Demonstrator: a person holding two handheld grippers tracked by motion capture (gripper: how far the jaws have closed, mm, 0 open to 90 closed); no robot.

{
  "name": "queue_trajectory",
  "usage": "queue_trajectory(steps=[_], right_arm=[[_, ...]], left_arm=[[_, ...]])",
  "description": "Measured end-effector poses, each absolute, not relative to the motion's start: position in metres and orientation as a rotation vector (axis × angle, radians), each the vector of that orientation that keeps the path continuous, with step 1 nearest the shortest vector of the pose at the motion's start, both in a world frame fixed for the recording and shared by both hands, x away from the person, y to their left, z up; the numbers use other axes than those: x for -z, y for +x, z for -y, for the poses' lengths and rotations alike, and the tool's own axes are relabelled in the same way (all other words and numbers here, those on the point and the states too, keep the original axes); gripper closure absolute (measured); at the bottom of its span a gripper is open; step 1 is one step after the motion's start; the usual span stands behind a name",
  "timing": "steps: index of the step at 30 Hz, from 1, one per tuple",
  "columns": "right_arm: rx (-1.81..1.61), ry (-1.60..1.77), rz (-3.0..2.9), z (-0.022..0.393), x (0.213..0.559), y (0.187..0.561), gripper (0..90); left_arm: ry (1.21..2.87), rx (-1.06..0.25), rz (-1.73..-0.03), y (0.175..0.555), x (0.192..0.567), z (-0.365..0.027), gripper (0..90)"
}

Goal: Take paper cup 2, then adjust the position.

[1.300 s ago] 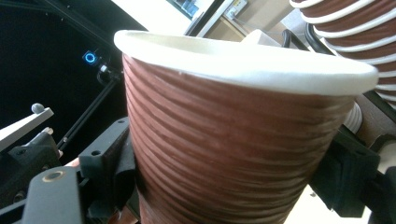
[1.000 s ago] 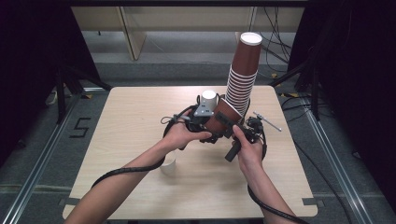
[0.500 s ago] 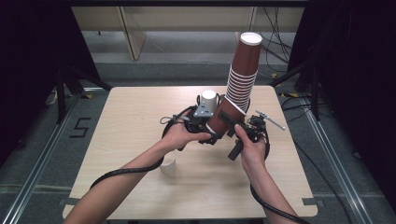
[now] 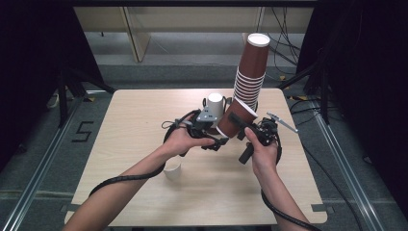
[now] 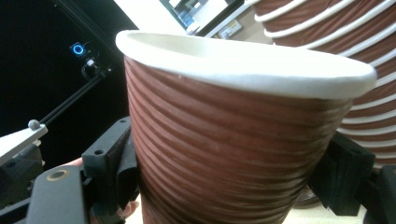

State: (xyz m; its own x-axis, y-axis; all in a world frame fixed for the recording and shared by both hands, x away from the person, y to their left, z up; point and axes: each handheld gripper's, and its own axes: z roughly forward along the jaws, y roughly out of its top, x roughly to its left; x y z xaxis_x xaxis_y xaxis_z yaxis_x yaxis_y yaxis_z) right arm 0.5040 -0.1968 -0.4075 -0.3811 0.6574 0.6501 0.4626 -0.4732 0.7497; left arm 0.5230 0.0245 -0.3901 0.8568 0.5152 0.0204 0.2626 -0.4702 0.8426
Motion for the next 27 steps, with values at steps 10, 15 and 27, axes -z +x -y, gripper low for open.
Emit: queue_trajectory(steps=[10,15,27], right_arm=[[-1.862,1.591,-1.557,0.205,0.406,0.500,20.7],[-1.764,1.499,-1.598,0.209,0.408,0.496,20.6],[-1.712,1.445,-1.633,0.213,0.412,0.492,20.4]], left_arm=[[2.037,-0.302,-0.606,0.522,0.385,-0.042,12.5],[2.012,-0.298,-0.629,0.520,0.380,-0.055,12.7],[1.973,-0.286,-0.659,0.523,0.376,-0.061,13.3]])
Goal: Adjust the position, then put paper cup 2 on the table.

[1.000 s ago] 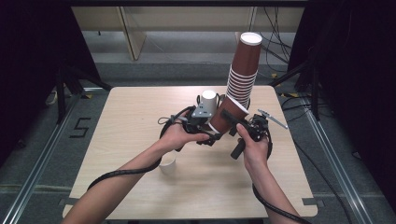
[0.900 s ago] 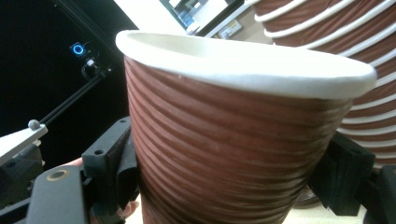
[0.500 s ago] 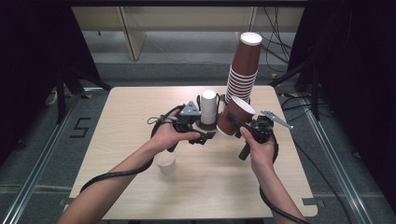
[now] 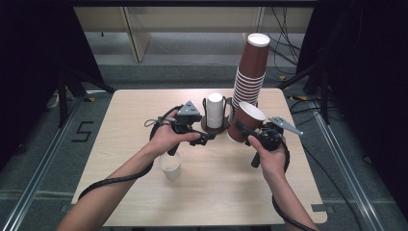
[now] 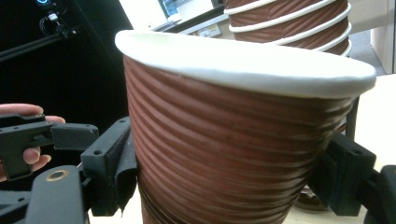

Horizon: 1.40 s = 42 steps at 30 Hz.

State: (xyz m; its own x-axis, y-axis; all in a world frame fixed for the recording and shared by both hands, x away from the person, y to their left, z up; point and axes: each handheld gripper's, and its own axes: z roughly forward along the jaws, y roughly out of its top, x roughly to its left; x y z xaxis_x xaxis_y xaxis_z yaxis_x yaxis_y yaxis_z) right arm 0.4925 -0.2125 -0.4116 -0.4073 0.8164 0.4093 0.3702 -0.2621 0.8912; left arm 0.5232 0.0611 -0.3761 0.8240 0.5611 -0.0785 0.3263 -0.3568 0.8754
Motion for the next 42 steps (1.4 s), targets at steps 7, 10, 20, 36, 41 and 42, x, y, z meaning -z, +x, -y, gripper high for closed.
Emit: queue_trajectory(steps=[7,10,20,36,41,42], right_arm=[[-1.678,1.411,-1.672,0.209,0.417,0.491,20.4],[-1.663,1.352,-1.696,0.206,0.420,0.491,20.4],[-1.568,1.210,-1.800,0.192,0.431,0.485,20.2],[-1.459,1.067,-1.841,0.177,0.440,0.479,19.9],[-1.468,1.056,-1.831,0.176,0.439,0.478,19.8],[-1.463,1.052,-1.829,0.176,0.439,0.478,19.8]], left_arm=[[1.964,-0.295,-0.673,0.523,0.372,-0.065,13.5],[1.967,-0.294,-0.672,0.524,0.371,-0.067,13.7],[1.945,-0.272,-0.693,0.529,0.369,-0.069,14.5],[1.942,-0.263,-0.701,0.524,0.371,-0.075,14.5],[1.944,-0.270,-0.697,0.523,0.370,-0.073,14.5],[1.943,-0.271,-0.696,0.523,0.370,-0.073,14.5]])
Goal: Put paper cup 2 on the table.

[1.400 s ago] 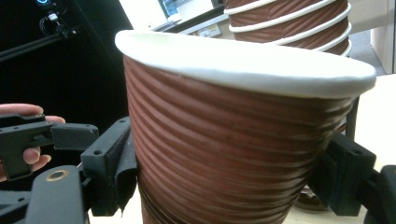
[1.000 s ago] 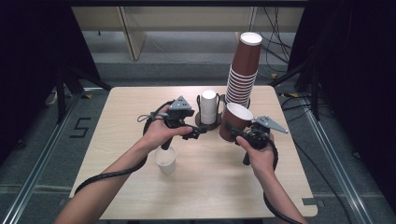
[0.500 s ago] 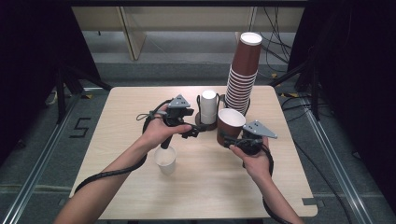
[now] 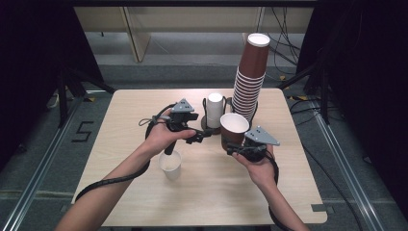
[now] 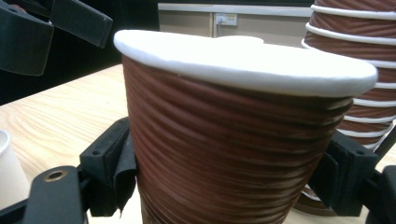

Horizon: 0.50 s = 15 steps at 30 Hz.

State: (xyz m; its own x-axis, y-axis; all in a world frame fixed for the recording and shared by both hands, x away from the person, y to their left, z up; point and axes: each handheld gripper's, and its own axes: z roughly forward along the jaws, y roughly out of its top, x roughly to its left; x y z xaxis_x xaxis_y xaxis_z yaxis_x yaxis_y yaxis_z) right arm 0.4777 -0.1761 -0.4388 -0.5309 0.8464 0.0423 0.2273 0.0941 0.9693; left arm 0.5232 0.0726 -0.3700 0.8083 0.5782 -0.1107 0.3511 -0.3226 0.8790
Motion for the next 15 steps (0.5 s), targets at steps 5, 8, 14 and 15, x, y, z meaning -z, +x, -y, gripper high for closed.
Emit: queue_trajectory(steps=[5,8,14,15], right_arm=[[-1.448,1.038,-1.834,0.1750,0.4379,0.4761,19.8],[-1.436,1.025,-1.830,0.1751,0.4378,0.4760,19.8],[-1.437,1.023,-1.835,0.1719,0.4396,0.4751,19.8],[-1.424,1.001,-1.832,0.1717,0.4398,0.4752,19.8]], left_arm=[[1.943,-0.265,-0.695,0.5231,0.3705,-0.0705,14.4],[1.942,-0.269,-0.693,0.5221,0.3703,-0.0695,14.4],[1.930,-0.259,-0.697,0.5211,0.3682,-0.0698,14.5],[1.932,-0.253,-0.694,0.5210,0.3682,-0.0694,14.4]])
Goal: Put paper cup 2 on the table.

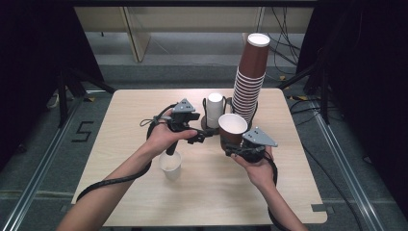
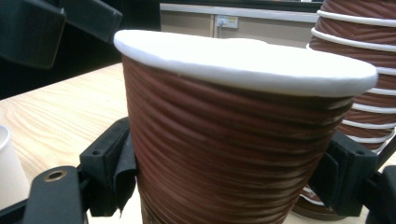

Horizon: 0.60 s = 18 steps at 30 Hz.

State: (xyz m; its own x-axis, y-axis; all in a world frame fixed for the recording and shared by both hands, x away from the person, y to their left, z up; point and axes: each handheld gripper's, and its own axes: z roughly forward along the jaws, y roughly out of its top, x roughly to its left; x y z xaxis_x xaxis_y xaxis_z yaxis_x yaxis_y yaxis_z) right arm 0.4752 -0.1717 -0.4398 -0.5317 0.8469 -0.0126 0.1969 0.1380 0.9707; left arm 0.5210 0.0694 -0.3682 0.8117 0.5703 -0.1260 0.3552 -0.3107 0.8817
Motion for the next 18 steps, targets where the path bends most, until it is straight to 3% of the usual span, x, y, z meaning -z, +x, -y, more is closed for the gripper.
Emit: queue_trajectory(steps=[11,18], right_arm=[[-1.425,0.992,-1.858,0.164,0.444,0.472,19.7],[-1.430,0.972,-1.857,0.163,0.444,0.472,19.5]], left_arm=[[1.944,-0.217,-0.651,0.517,0.366,-0.056,13.0],[1.954,-0.204,-0.644,0.517,0.368,-0.048,2.4]])
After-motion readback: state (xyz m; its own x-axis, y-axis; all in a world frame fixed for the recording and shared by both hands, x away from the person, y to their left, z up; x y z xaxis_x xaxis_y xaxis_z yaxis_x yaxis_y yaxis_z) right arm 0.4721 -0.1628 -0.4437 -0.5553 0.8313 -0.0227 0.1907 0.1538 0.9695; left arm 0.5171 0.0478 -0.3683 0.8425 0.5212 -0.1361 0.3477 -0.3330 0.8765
